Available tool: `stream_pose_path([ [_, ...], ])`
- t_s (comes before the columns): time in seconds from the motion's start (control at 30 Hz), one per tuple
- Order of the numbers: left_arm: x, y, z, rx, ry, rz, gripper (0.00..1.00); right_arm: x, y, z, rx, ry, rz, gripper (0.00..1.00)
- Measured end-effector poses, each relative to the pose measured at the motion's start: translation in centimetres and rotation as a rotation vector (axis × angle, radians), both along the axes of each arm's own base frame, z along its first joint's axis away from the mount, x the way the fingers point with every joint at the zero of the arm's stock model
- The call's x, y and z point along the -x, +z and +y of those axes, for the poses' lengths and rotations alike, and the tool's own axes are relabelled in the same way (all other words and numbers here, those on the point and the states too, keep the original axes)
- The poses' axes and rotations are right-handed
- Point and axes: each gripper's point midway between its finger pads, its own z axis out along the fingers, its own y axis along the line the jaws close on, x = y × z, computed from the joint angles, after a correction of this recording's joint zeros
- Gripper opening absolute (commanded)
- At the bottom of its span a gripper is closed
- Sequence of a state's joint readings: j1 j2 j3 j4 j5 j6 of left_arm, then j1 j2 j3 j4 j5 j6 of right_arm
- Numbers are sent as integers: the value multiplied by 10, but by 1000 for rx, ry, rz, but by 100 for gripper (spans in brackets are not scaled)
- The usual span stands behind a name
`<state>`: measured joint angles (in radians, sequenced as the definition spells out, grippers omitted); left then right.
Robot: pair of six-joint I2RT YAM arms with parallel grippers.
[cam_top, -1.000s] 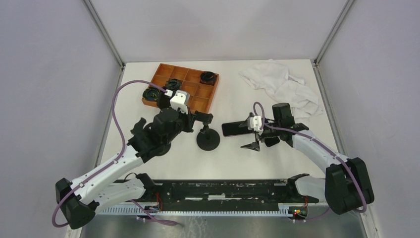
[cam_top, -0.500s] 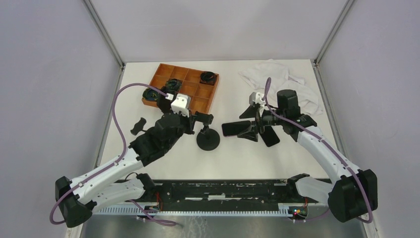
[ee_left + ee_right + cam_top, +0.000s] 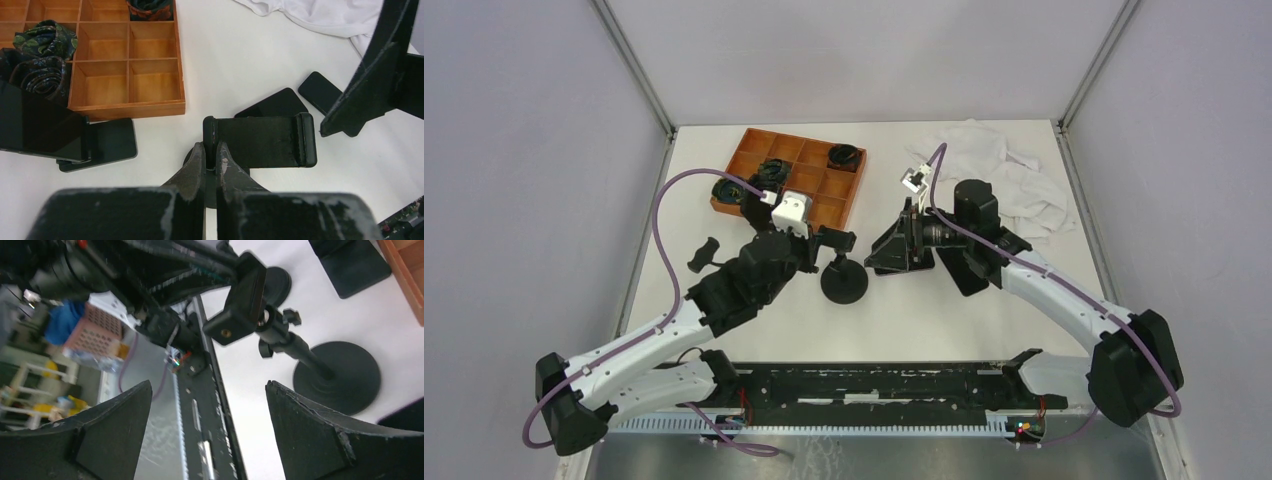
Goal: Place the phone on the phone stand
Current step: Adjust the phone stand at the center of the board.
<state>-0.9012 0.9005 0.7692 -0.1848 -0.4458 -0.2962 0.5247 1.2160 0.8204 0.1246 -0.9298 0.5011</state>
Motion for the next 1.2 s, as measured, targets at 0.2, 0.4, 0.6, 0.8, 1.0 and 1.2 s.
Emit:
stream_pose_path([
  [0.2,0,-1,-1,-5,8,-4,2,-9,5,15,-55,-37,147,90],
  [0.4,1,0,-4,-8,3,-5,2,-12,5,32,-64,-45,233,86],
  [0.6,0,-1,-5,-14,10,-6,2,-20,3,39,-66,-70,267,75],
  [0.8,-1,0,-7,-19,11,-6,2,-24,8,42,-80,-82,273,59],
  [1.0,1,-1,-8,-21,6,-5,2,-30,-2,43,-60,-111,292,30],
  [1.2,3,-4,-7,-30,-2,3,2,-31,-8,41,-39,-116,281,19],
])
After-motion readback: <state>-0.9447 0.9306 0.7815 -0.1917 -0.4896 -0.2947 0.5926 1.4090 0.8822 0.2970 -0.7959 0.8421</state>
